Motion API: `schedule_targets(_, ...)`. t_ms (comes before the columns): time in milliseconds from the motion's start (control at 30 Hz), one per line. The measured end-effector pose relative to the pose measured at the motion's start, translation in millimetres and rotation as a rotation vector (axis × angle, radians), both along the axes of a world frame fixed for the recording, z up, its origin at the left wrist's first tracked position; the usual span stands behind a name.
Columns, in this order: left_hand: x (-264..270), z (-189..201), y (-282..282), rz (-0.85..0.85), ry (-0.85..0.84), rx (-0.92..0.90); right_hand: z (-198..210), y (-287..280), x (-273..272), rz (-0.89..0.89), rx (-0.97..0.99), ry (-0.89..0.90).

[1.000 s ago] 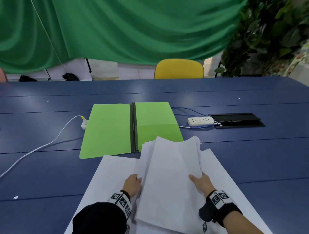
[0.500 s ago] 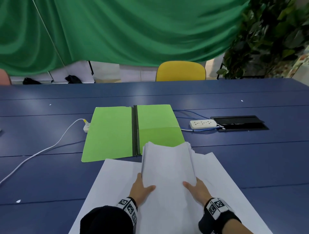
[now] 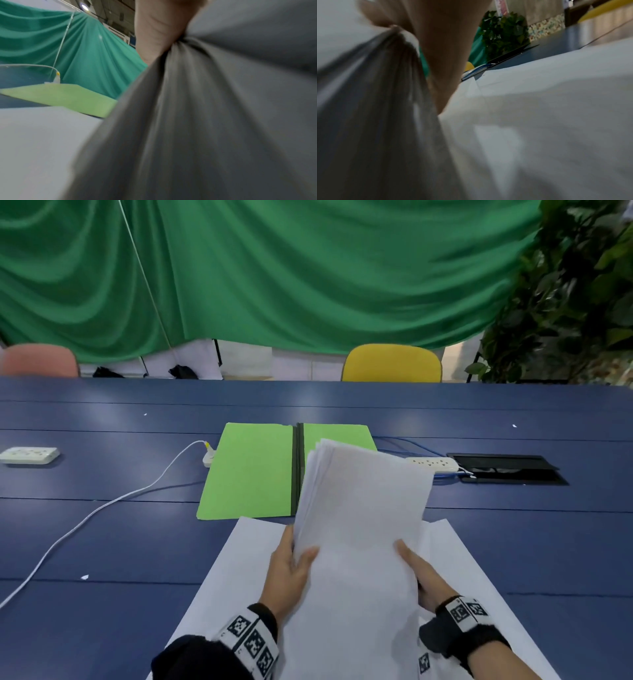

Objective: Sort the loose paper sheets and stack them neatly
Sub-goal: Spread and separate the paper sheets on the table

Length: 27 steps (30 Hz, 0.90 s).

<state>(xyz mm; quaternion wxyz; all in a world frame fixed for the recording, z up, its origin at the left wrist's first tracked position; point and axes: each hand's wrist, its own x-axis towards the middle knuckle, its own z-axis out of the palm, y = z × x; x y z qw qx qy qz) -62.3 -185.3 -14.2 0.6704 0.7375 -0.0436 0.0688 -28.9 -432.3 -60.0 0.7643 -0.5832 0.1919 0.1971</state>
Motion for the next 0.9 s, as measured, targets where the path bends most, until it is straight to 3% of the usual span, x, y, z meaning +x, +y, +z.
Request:
schedule_targets(67, 1.1, 9.8, 6.1, 0.038, -0.041, 0.005, 22.4, 8.6, -1.8, 0.083, 0.112, -0.106)
schedule_targets(133, 4.8, 17.1, 12.4, 0.102, -0.093, 0.039, 49.6, 19.5, -0.8, 0.098, 0.099, -0.229)
schedule_targets(267, 12.7, 34.4, 9.3, 0.26, -0.23, 0.151, 83.9, 47.1, 6.1, -0.093, -0.037, -0.477)
schedule_targets(400, 16.7, 67.0, 3.0, 0.348, -0.372, 0.056, 114.2, 76.5, 8.1, -0.16, -0.047, -0.61)
schedule_targets(567, 10.8, 83.5, 20.2, 0.282, -0.384, -0.112, 114.8, 79.7, 5.5, -0.223, 0.001, -0.643)
schedule_targets(700, -0.5, 51.6, 35.8, 0.386, -0.362, -0.169, 89.6, 83.2, -5.8, -0.126, -0.007, -0.593)
schedule_targets(800, -11.6, 20.0, 37.2, 0.383, -0.22, -0.135, 70.2, 85.6, -11.5, -0.088, -0.07, -0.514)
schedule_targets(900, -13.8, 17.1, 33.2, 0.425, -0.152, -0.081, 68.8, 86.0, -10.5, -0.099, -0.14, -0.528)
